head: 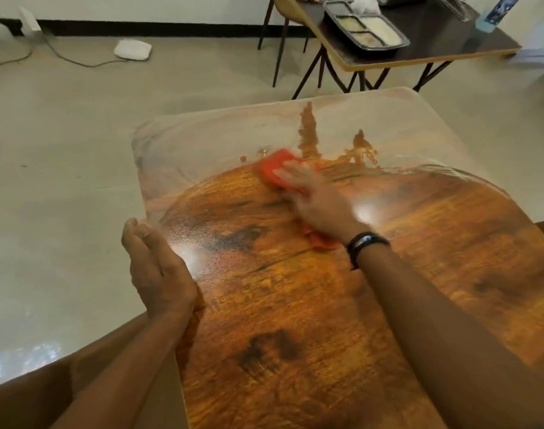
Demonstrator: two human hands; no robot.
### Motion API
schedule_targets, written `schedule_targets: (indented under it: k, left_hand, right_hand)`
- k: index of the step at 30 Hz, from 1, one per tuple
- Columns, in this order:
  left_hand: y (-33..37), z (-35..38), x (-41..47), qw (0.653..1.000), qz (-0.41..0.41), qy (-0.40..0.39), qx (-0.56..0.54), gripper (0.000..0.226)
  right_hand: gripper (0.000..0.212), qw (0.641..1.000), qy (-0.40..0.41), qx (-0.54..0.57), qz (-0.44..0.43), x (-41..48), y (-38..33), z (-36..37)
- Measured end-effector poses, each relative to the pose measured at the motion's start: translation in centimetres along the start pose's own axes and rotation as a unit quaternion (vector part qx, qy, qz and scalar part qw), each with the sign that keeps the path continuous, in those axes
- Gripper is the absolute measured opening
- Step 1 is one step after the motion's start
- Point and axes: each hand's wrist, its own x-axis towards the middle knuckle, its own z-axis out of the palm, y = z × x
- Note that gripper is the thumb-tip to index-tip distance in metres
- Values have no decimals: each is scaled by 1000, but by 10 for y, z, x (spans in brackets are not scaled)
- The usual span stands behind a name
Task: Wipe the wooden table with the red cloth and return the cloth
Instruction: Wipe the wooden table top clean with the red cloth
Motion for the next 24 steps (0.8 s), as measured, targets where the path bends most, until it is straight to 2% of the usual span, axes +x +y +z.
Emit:
schedule_targets:
  k: [4,6,8,11,14,16,17,19,21,24]
  left_hand:
    - [-1,0,1,1000,3,10,-15,60]
    - [-1,0,2,999,3,15,-32,62]
    - [-1,-1,3,998,0,16,-54,66]
    - [-4,-2,5,996,-18,20,-88,66]
    - [-6,-4,6,992,-33,27,-118,60]
    - [-7,-4,7,990,-46,31,-132,58]
    - [-6,-4,7,989,-50,32,-134,57]
    - [-6,-3,7,990,-44,21,-131,58]
    - [-6,-2,6,991,-44,2,-125,56]
    - [-3,-4,8,993,-36,-3,-113,55]
  right_hand:
    - [45,974,117,24,191,16,59,-33]
    - [45,969,122,13,215,23,43,-24]
    - [45,984,90,1,151,24,3,-2]
    - [46,1000,4,-13,-20,9,-77,47]
    - [51,975,-104,-35,-194,-16,-133,77]
    - [52,958,-142,-38,-247,-17,-133,76]
    - [51,958,-140,-39,-247,-11,-124,69]
    - [49,976,-99,-36,-189,9,-100,54]
    - [46,997,-21,-21,-70,38,-64,34]
    - [47,986,89,13,142,78,-16,8]
